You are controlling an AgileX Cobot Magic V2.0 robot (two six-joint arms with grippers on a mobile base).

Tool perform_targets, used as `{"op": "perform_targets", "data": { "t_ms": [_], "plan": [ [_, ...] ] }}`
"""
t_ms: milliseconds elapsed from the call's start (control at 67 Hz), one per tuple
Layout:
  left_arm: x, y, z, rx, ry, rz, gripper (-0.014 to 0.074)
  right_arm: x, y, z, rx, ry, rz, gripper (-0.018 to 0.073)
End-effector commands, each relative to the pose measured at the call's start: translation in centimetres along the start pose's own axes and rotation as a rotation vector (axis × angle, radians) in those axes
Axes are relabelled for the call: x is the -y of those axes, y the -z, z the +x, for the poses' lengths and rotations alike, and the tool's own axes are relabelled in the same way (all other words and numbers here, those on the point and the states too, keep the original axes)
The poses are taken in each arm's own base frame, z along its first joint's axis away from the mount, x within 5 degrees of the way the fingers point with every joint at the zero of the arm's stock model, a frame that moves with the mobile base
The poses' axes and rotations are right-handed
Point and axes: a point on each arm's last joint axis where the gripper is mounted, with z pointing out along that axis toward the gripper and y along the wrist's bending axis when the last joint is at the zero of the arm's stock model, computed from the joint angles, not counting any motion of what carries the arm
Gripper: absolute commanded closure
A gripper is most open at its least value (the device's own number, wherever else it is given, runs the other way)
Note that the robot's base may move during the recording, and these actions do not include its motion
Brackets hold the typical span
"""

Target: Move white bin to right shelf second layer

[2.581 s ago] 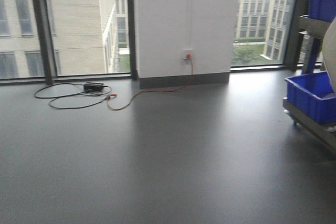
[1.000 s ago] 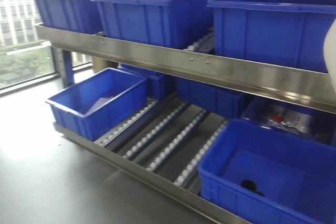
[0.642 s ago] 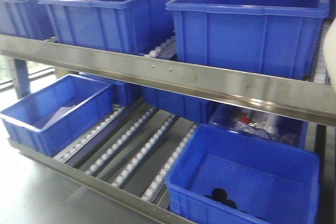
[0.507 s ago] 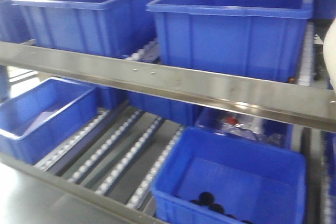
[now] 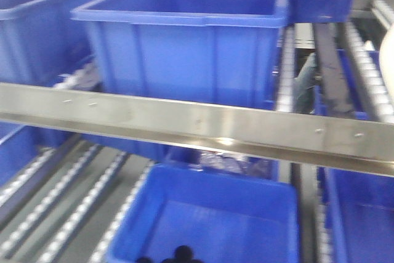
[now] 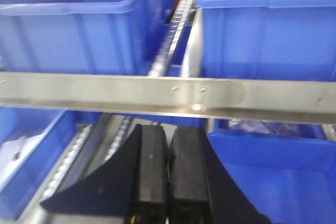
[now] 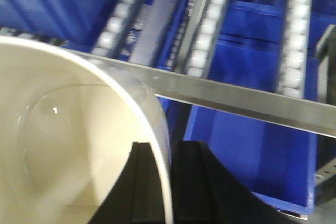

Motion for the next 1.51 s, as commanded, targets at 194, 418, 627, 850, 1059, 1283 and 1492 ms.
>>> {"op": "perform_targets", "data": {
  "t_ms": [194, 418, 627, 850, 1059, 1283, 1492],
  "plan": [
    [0.04, -0.1, 0.37, 0.064, 0.005, 0.002, 0.0512, -0.07, 0.53, -1.62, 0.117, -0.003, -0.004, 0.051],
    [0.04, -0.1, 0.37, 0.064, 0.005, 0.002, 0.0512, -0.07, 0.53, -1.62, 0.117, -0.003, -0.004, 0.051],
    [0.04, -0.1, 0.37, 0.064, 0.005, 0.002, 0.0512, -0.07, 0.53, -1.62, 0.117, -0.003, -0.004, 0.051],
    [0.04, -0.1, 0.37, 0.064, 0.005, 0.002, 0.0512, -0.07, 0.53, -1.62, 0.117, -0.003, -0.004, 0.051],
    [0.04, -0.1, 0.37, 0.064, 0.005, 0.002, 0.0512, -0.07, 0.53, -1.62, 0.117, -0.003, -0.004, 0.051],
    [0.04, -0.1, 0.37, 0.064, 0.005, 0.002, 0.0512, -0.07, 0.53, -1.62, 0.117, -0.003, -0.004, 0.051],
    [0.04, -0.1, 0.37, 0.064, 0.005, 0.002, 0.0512, -0.07, 0.54, -1.74, 0.131, -0.002, -0.004, 0.051]
  ]
}}
